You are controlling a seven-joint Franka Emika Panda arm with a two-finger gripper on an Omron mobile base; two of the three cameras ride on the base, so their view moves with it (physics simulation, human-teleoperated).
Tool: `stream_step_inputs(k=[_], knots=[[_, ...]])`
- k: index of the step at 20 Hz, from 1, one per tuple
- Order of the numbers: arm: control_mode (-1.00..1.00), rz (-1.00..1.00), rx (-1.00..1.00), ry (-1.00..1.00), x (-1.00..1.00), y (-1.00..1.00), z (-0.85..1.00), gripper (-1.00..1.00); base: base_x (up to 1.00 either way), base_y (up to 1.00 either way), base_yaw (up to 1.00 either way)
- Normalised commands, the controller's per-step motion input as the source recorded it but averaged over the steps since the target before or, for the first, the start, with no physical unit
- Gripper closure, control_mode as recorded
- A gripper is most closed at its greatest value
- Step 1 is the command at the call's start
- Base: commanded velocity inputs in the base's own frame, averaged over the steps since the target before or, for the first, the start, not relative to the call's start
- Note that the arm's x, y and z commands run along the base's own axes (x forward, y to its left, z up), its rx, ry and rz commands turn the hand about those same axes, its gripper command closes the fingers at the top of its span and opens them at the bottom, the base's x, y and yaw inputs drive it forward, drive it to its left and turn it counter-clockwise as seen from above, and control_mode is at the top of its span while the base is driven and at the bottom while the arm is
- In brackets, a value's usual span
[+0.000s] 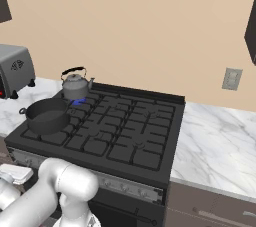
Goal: Pick the kettle from the cabinet and place it on a stove burner. Then pick the pot from the counter and place it on another stove burner. Finally, turn both burners on.
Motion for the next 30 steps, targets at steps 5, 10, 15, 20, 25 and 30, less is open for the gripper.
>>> stream_step_inputs(k=[5,10,15,20,25,30], knots=[[-1.0,0.0,0.0,0.0,0.1,0.0,0.0,-1.0,0.0,0.0,0.0],[-1.0,0.0,0.0,0.0,0.07,0.0,-0.01,-1.0,0.0,0.0,0.0],[-1.0,0.0,0.0,0.0,0.06,0.0,-0.03,-1.0,0.0,0.0,0.0],[-1.0,0.0,0.0,0.0,0.08,0.0,0.0,-1.0,0.0,0.0,0.0],[-1.0,0.0,0.0,0.0,0.09,0.0,-0.01,-1.0,0.0,0.0,0.0],[-1.0,0.0,0.0,0.0,0.13,0.0,-0.05,-1.0,0.0,0.0,0.0]])
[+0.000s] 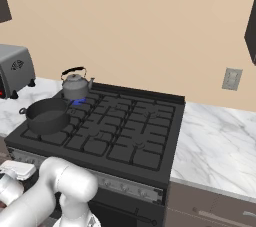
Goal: Pick the kettle from the cabinet and place it on a stove burner. Then pick the pot from the counter and place it on another stove burner. Finally, turn both burners on.
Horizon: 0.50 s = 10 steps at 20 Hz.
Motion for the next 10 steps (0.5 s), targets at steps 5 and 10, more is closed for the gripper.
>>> stream_step_inputs(k=[5,10], knots=[[-1.0,0.0,0.0,0.0,0.18,0.03,-0.08,1.0,0.0,0.0,0.0],[-1.0,0.0,0.0,0.0,0.15,0.01,-0.08,1.0,0.0,0.0,0.0]])
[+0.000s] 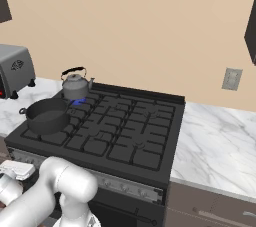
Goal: Pick the kettle from the cabinet and place it on a stove burner. Then pick the pot from the counter and place it on another stove burner. Finally, turn both burners on.
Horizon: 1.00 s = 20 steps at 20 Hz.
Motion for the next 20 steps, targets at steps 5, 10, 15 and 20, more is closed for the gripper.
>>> stream_step_inputs(k=[5,10,15,20], knots=[[-1.0,0.0,0.0,0.01,0.1,0.01,-0.04,1.0,0.0,0.0,0.0],[-1.0,0.0,0.0,0.0,0.02,-0.07,0.0,1.0,0.0,0.0,0.0],[-1.0,0.0,0.0,0.0,0.0,-0.13,0.0,1.0,0.0,0.0,0.0],[-1.0,0.0,0.0,0.0,0.0,-0.14,0.0,1.0,0.0,0.0,0.0]])
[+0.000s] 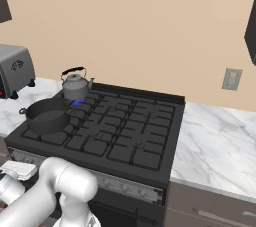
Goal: Pick the kettle from the cabinet and place it on a stove burner. Then pick the pot from the counter and place it on another stove burner. Finally, turn both burners on.
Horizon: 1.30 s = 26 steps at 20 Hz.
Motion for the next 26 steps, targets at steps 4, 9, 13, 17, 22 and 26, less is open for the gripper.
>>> stream_step_inputs(k=[4,9,13,17,22,26], knots=[[-1.0,0.0,0.0,0.0,0.0,-0.06,0.0,1.0,0.0,0.0,0.0],[-1.0,0.0,0.0,0.0,0.0,0.0,0.0,1.0,0.0,0.0,0.0],[-1.0,0.0,-0.02,0.0,0.0,0.0,0.0,1.0,0.0,0.0,0.0],[-1.0,0.0,-0.13,0.0,0.0,0.0,0.0,1.0,0.0,0.0,0.0],[-1.0,0.0,-0.19,0.01,0.0,0.0,0.0,1.0,0.0,0.0,0.0],[-1.0,0.0,-0.21,0.03,0.0,0.0,0.0,1.0,0.0,0.0,0.0]])
